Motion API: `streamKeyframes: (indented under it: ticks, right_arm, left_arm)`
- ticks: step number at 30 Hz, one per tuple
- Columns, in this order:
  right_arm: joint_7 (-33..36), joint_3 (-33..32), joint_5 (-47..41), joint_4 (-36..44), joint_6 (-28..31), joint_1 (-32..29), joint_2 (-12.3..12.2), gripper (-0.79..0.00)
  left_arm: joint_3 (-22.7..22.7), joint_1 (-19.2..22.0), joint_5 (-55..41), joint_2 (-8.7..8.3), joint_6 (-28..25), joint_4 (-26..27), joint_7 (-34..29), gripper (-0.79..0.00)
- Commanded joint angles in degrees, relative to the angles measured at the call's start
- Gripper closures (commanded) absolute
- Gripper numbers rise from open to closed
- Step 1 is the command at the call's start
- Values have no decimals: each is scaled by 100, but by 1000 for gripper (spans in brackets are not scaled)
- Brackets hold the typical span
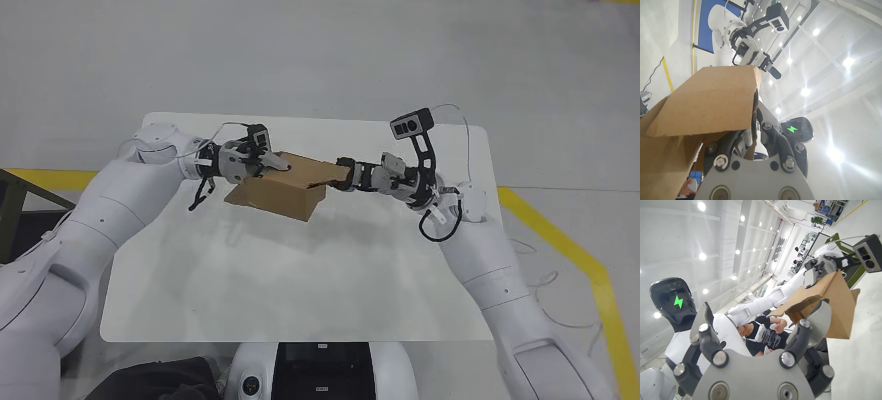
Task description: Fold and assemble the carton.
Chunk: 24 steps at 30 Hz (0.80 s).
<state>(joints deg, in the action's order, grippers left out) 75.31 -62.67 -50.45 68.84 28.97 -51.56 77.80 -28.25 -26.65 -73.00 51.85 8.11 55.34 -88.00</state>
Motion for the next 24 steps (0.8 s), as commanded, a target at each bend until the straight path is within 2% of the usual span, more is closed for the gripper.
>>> streamKeyframes:
  ticks: [1, 14, 24]
  right_arm:
    - [40, 22, 24, 55, -40, -13, 3, -785]
    - [-45, 321, 104, -77, 45, 133, 118, -785]
    - [-143, 112, 97, -109, 143, 83, 97, -785]
  left_arm:
    - [64, 41, -40, 14, -17, -39, 0, 0]
    - [183, 182, -340, 73, -199, -206, 0, 0]
    - [203, 184, -384, 91, -327, -369, 0, 0]
